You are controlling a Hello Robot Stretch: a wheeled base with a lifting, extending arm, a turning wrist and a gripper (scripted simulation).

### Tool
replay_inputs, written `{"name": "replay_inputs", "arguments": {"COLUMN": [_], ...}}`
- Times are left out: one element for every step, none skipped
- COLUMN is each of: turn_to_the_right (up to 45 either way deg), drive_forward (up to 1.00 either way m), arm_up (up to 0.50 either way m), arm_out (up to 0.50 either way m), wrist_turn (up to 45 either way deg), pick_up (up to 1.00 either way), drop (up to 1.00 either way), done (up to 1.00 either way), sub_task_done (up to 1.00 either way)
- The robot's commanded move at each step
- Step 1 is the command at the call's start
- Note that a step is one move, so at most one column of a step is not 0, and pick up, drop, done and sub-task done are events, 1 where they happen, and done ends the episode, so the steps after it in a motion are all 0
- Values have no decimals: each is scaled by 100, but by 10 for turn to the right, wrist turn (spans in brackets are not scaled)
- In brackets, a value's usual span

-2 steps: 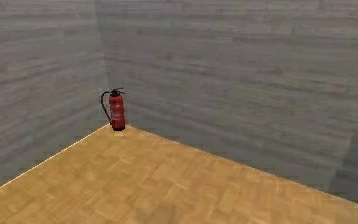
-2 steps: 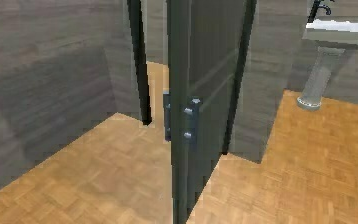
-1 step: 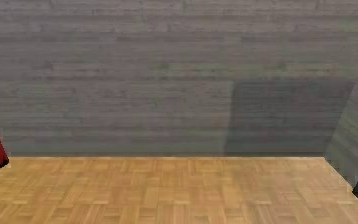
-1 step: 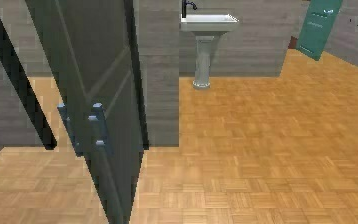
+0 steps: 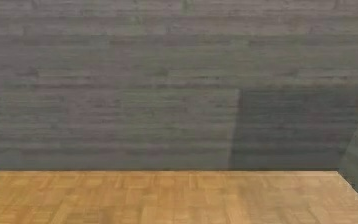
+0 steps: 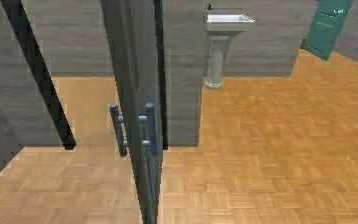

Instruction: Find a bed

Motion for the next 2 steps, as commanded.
{"name": "replay_inputs", "arguments": {"turn_to_the_right": [90, 0], "drive_forward": [0, 40], "arm_up": [0, 0], "arm_out": [0, 0], "wrist_turn": [0, 0], "pick_up": [0, 0], "drop": [0, 0], "done": [0, 0], "sub_task_done": [0, 0]}}
